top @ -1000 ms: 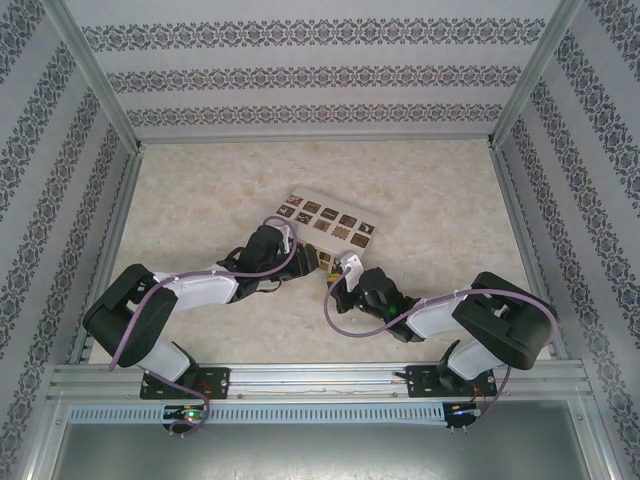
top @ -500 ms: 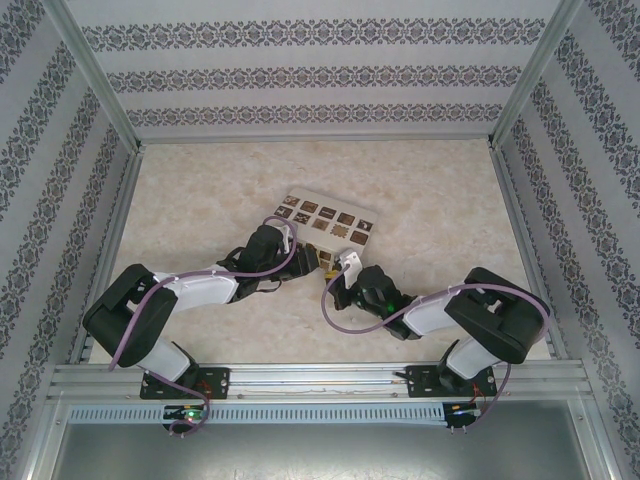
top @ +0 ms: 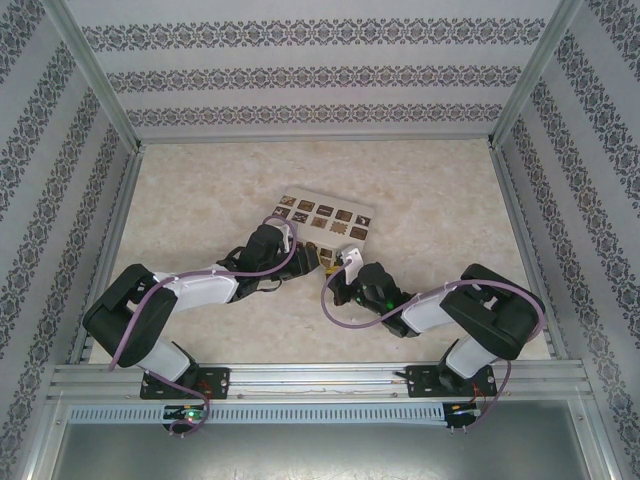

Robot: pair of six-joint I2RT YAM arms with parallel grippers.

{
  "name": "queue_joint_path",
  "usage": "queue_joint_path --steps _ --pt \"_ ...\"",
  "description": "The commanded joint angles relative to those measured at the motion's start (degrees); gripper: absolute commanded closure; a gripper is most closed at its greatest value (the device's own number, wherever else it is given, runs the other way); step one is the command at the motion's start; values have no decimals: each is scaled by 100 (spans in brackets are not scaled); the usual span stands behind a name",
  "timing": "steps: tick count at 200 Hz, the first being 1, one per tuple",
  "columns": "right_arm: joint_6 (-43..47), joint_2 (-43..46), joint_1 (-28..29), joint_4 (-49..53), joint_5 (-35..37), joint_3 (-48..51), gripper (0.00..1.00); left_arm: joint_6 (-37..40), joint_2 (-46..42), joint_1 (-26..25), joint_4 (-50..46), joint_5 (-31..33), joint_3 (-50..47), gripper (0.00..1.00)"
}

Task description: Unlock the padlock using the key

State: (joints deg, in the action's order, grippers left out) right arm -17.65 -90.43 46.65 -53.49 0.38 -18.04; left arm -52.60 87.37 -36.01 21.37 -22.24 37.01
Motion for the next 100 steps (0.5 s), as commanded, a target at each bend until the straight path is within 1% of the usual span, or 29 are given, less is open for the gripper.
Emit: queue_joint_path --steps 1,39,100 --pt "-80 -45 -85 -292 -19 -114 100 -31 -98 -73 229 -150 201 71" --pt "-103 -36 -137 -358 -80 -85 100 -49 -68 -73 252 -156 198 71" --pt "-94 -130 -189 -478 -418 -129 100 -84 -45 -73 299 -149 192 71"
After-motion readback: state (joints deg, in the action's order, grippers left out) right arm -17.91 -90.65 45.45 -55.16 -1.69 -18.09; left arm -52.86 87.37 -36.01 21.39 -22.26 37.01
